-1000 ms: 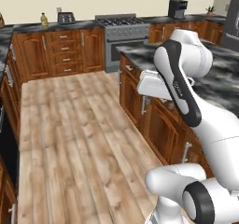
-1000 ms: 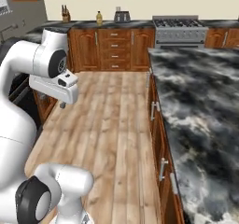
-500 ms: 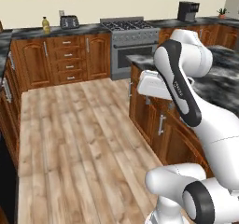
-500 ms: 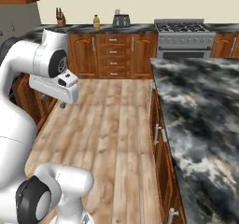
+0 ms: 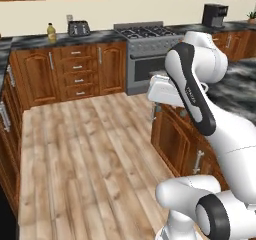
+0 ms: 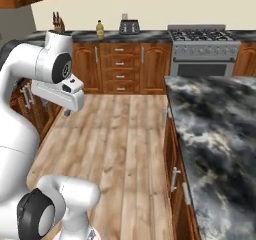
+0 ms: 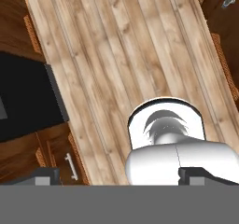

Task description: There is a wine glass and glass cup on the dining counter. Place the wine bottle next to the wine glass and the juice bottle next to the glass cup.

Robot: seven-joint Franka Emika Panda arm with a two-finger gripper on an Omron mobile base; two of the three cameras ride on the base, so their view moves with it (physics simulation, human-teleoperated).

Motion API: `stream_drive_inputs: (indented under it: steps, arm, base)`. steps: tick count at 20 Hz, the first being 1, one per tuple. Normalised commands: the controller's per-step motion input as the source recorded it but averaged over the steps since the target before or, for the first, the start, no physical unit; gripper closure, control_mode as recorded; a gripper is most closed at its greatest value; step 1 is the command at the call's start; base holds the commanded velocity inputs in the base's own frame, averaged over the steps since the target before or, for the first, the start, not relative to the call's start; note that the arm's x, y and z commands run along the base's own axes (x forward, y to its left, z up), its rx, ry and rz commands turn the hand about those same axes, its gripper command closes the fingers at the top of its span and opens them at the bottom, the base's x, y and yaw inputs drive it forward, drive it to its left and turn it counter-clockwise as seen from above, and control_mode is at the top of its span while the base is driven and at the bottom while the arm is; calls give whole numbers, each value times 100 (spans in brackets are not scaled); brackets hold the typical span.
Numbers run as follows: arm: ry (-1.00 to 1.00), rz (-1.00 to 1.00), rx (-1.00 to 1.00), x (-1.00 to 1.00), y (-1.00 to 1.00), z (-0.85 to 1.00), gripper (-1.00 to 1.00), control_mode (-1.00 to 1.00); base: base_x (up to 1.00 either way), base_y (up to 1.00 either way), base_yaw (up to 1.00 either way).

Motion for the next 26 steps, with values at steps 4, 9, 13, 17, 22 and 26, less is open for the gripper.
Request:
stream_drive_inputs:
  steps: [4, 9, 13, 17, 22, 26]
  arm:
    - [0, 0, 0, 0, 0, 0, -100, 100]
    - [0, 0, 0, 0, 0, 0, -100, 100]
    - [0, 0, 0, 0, 0, 0, -100, 100]
    - [0, 0, 0, 0, 0, 0, -100, 100]
    - [0, 0, 0, 0, 0, 0, -100, 100]
    - [0, 0, 0, 0, 0, 0, -100, 100]
  base:
    - [100, 38, 0]
    - [100, 36, 0]
    - [100, 39, 0]
    - [100, 44, 0]
    - [100, 44, 0]
    - [100, 49, 0]
